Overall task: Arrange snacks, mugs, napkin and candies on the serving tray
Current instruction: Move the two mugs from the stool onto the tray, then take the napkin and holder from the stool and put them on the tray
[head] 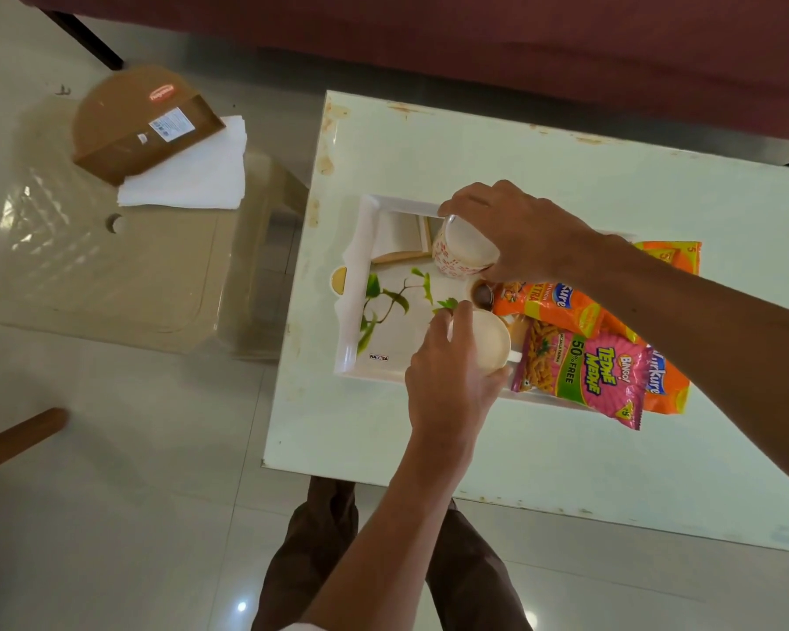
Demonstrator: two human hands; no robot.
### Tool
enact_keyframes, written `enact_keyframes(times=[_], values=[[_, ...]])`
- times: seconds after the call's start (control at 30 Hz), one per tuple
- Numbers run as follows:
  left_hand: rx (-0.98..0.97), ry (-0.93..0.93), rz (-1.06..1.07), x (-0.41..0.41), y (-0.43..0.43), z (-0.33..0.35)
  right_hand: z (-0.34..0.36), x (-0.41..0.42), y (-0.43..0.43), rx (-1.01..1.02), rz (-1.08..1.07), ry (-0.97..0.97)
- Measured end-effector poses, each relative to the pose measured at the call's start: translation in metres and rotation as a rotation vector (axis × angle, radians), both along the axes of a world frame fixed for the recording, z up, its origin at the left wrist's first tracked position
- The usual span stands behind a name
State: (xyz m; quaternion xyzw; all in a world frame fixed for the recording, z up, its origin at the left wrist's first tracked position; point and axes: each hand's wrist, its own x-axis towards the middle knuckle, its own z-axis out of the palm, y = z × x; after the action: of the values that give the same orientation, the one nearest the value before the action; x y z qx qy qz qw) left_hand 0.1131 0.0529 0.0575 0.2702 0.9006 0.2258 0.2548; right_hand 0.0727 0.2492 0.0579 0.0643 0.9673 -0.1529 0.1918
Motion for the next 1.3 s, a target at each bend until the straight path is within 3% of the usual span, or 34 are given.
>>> enact_keyframes(times=[0.5,0.77,1.07,1.3], values=[[0.026,-0.024,-0.05,-0.012,-0.012,0.005,0.01,0.007,0.014,-0.079,-0.033,0.016],[0.401,-0.239,0.358,-0.059,-0.054,0.043,0.083,0.031,0.033,-0.273,-0.423,0.215],[0.447,-0.025,0.504,-0.158,-0.142,0.09,0.133,0.029,-0.023,-0.468,-0.773,0.407],[0.463,0.027,0.53,-0.245,-0.182,0.088,0.131,-0.039,-0.102,-0.592,-0.811,0.36]])
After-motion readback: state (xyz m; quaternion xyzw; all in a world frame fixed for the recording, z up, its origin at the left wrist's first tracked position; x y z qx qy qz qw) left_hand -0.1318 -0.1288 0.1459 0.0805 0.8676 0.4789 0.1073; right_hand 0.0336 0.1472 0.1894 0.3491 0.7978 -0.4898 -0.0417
